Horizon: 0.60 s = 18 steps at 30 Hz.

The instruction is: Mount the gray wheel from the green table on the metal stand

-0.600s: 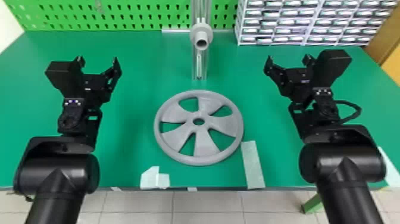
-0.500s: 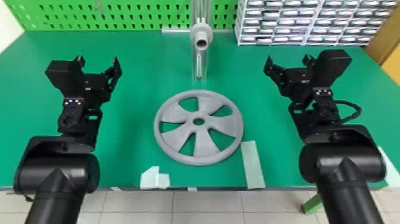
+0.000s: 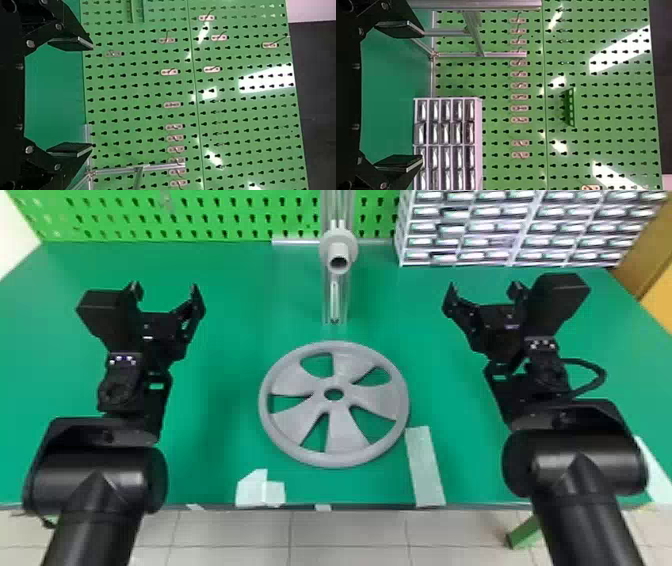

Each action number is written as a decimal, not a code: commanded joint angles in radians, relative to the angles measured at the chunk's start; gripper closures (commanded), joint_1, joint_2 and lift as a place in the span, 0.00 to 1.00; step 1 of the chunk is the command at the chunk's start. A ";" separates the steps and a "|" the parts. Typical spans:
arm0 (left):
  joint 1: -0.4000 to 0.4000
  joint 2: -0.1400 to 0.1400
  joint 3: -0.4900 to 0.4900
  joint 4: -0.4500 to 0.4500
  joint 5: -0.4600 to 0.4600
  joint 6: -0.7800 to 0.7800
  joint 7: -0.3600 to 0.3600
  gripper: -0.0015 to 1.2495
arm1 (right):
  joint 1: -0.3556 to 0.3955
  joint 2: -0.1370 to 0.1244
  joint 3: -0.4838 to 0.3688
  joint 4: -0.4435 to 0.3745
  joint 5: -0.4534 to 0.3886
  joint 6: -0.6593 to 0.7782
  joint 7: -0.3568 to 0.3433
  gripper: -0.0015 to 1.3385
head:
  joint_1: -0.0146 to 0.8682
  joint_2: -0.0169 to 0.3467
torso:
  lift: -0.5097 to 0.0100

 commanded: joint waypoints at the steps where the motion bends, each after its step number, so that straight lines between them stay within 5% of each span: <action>1: 0.000 0.000 0.001 -0.002 0.000 0.000 0.000 0.29 | -0.001 0.000 0.001 0.000 -0.004 0.013 0.000 0.14 | 1.00 0.19 | 0.79; 18: 0.003 0.000 0.006 -0.005 -0.002 0.008 0.000 0.29 | -0.059 -0.019 0.024 -0.130 0.000 0.381 0.000 0.14 | 1.00 0.19 | 0.79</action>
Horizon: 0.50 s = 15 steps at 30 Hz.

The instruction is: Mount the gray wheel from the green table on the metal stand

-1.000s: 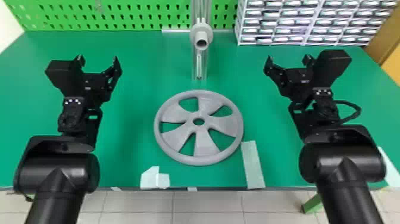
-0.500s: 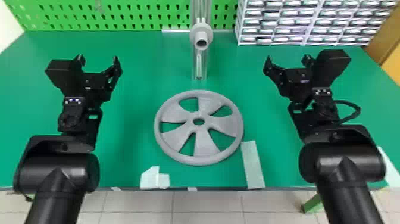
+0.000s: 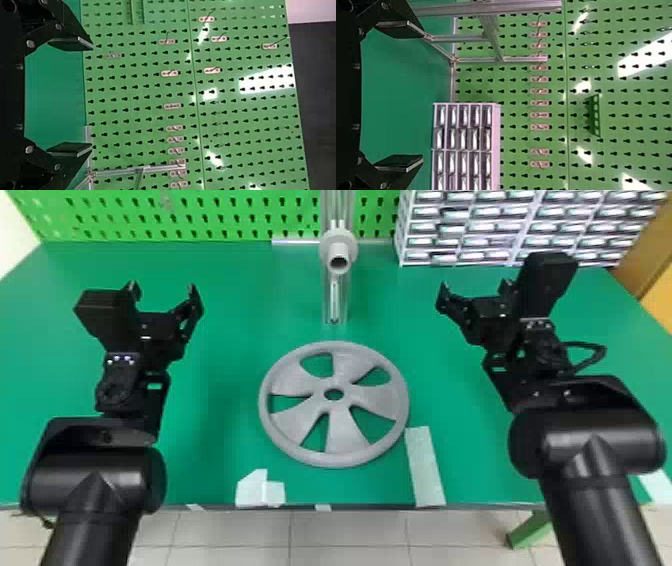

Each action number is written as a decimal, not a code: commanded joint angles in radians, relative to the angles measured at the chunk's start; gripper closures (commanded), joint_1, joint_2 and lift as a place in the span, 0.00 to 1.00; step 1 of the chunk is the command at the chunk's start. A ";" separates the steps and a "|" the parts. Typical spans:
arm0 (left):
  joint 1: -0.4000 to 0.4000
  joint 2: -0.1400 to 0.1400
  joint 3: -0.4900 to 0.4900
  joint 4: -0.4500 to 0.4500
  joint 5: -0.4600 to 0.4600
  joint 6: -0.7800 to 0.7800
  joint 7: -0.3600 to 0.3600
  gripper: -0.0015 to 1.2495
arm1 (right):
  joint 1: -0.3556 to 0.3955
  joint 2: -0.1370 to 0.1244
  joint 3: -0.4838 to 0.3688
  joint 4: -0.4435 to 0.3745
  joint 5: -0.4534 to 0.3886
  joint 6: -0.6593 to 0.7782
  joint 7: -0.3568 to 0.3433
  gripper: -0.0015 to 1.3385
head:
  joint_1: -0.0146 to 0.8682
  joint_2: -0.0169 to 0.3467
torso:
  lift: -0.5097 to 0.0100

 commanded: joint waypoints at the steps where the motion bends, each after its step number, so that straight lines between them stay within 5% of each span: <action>1: 0.001 0.000 0.000 -0.002 0.000 0.003 0.000 0.29 | -0.025 -0.005 0.009 -0.038 0.004 0.123 0.000 0.14 | 1.00 0.19 | 0.79; 15: 0.002 0.002 0.006 -0.008 -0.006 0.016 0.000 0.30 | -0.149 -0.050 0.089 -0.129 -0.081 0.571 -0.029 0.14 | 1.00 0.19 | 0.79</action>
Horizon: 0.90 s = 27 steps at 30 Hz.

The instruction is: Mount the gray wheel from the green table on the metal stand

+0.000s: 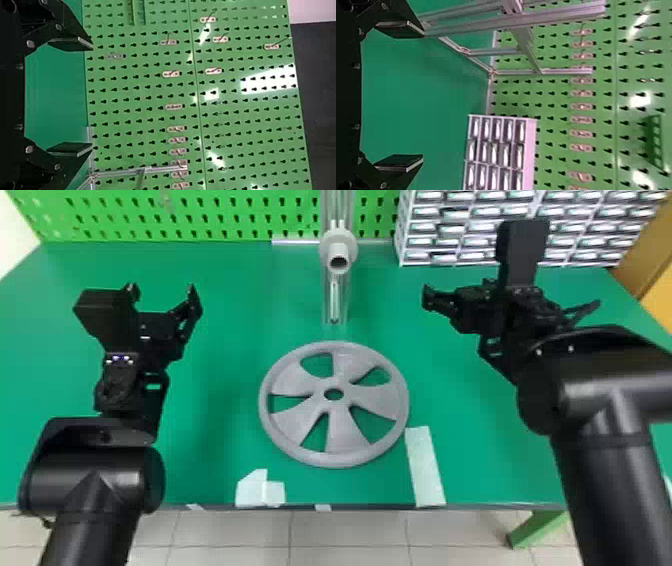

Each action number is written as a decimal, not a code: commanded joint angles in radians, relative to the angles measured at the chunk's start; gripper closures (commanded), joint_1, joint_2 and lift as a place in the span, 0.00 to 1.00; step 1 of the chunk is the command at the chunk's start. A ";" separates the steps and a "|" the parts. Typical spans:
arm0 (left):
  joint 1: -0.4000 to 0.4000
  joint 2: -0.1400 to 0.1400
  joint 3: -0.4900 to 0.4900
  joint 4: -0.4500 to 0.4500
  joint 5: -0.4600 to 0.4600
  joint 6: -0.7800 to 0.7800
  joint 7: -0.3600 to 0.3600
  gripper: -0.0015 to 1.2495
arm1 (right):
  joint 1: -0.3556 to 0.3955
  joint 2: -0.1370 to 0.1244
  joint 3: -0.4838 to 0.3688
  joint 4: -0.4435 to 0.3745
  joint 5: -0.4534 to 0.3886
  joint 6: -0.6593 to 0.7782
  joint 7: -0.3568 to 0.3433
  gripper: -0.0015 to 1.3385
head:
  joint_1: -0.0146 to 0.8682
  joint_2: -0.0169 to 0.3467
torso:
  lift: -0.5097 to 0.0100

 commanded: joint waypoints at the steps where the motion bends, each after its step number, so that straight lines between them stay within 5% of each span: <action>1: 0.001 0.002 0.002 -0.002 -0.004 0.006 0.000 0.30 | -0.045 -0.019 0.035 -0.016 -0.055 0.119 -0.019 0.14 | 1.00 0.19 | 0.79; 11: -0.002 0.002 -0.004 -0.004 -0.015 0.021 0.000 0.30 | -0.164 -0.052 0.121 -0.007 -0.164 0.326 -0.077 0.14 | 1.00 0.19 | 0.79; 27: -0.005 0.014 -0.015 -0.010 -0.022 0.041 0.000 0.30 | -0.332 -0.062 0.170 0.194 -0.312 0.475 -0.077 0.14 | 1.00 0.19 | 0.79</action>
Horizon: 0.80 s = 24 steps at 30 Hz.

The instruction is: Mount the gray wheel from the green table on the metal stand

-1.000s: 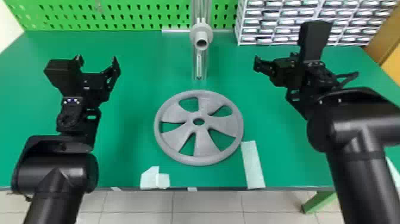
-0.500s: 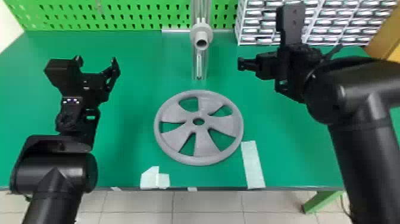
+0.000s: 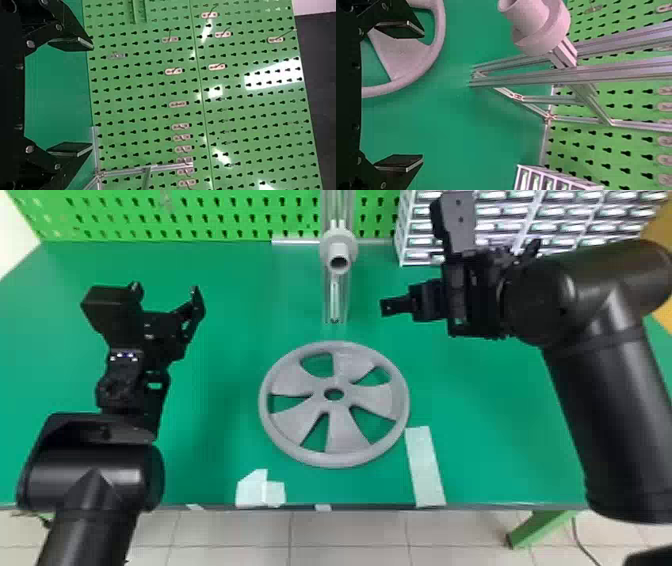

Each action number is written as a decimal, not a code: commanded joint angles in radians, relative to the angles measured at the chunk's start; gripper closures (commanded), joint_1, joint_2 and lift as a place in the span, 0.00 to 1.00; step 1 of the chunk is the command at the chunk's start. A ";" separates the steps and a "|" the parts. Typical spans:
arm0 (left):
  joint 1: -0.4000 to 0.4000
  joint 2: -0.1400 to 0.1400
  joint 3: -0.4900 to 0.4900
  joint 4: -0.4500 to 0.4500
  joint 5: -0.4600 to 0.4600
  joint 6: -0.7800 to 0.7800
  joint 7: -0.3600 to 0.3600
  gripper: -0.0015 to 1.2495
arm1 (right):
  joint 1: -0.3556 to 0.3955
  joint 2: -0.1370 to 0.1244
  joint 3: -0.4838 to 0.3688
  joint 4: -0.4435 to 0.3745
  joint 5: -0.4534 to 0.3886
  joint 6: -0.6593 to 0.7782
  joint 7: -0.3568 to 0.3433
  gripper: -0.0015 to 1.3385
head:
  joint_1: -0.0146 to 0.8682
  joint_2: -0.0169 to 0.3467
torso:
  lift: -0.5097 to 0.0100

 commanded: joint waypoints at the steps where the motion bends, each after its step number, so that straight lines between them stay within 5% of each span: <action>1: 0.000 0.003 -0.003 0.000 0.001 0.004 0.000 0.30 | -0.038 0.002 0.012 0.060 -0.021 0.017 0.001 0.14 | 1.00 0.19 | 0.79; 8: -0.002 0.005 -0.006 0.000 -0.001 0.008 0.000 0.30 | -0.089 0.013 0.046 0.152 -0.020 0.034 0.029 0.14 | 1.00 0.19 | 0.79; 24: -0.002 0.011 -0.011 -0.005 -0.001 0.016 0.000 0.30 | -0.204 0.070 0.106 0.365 0.163 0.037 0.199 0.14 | 1.00 0.19 | 0.79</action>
